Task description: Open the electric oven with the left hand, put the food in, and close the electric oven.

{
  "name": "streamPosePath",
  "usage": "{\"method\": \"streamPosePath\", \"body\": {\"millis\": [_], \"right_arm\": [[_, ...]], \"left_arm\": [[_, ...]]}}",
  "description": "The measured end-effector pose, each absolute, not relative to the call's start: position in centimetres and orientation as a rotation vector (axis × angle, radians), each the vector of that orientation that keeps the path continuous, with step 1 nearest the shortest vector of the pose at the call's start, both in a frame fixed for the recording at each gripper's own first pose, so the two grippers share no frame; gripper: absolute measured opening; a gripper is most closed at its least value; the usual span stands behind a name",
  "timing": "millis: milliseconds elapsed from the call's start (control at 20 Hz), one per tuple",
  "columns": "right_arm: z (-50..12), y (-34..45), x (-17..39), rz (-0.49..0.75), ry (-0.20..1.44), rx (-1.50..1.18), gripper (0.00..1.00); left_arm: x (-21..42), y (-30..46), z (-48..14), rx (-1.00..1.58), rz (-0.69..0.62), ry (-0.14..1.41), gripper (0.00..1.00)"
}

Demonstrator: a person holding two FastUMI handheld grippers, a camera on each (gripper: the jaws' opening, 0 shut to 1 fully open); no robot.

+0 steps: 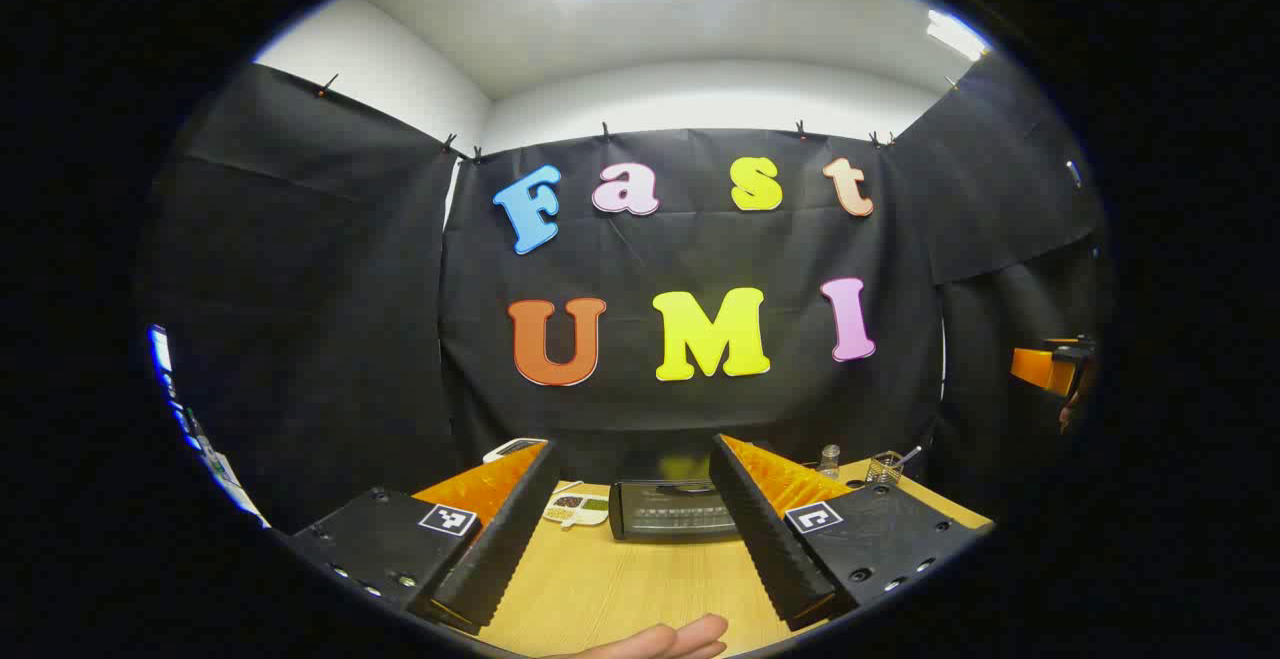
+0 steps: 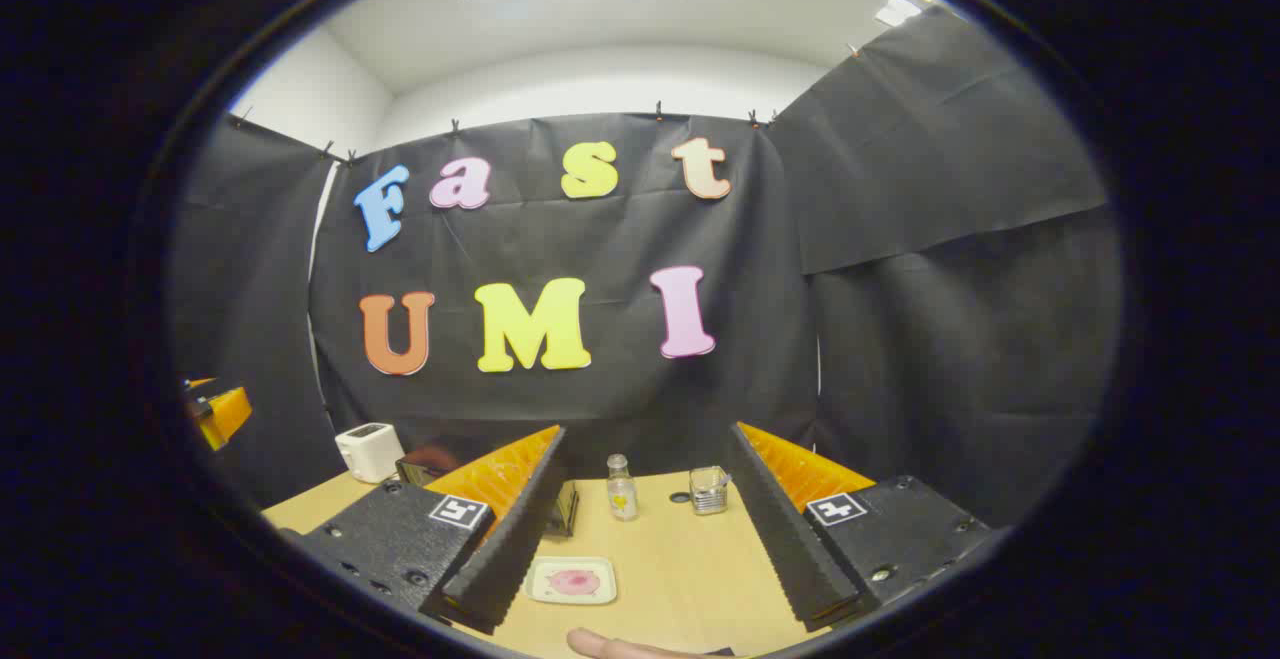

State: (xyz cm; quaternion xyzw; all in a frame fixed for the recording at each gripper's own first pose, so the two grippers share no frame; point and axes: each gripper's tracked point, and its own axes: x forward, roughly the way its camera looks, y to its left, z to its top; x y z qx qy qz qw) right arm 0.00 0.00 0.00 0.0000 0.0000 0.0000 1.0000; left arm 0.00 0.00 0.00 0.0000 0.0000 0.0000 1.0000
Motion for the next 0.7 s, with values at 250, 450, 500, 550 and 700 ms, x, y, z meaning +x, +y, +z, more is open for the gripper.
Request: {"method": "streamPosePath", "body": {"millis": [250,450,500,550,700], "right_arm": [[0.5,-0.1,-0.4,0.008,-0.005,-0.019,0.96],[0.6,-0.1,-0.6,0.023,-0.011,-0.021,0.96],[0.6,0.0,-0.5,0.029,-0.01,-0.021,0.96],[0.6,0.0,-0.4,0.034,-0.013,-0.022,0.96],[0.3,0.1,0.1,0.048,-0.011,-0.027,0.96]], "left_arm": [[-0.2,-0.5,-0.3,0.017,-0.019,0.001,0.96],[0.1,-0.8,-1.0,0.019,-0.033,0.014,0.96],[0.3,-1.0,-1.2,0.017,-0.036,0.018,0.96],[0.5,-1.0,-1.4,0.016,-0.036,0.021,0.96],[1.2,-1.5,-1.8,0.019,-0.046,0.022,0.96]]}}
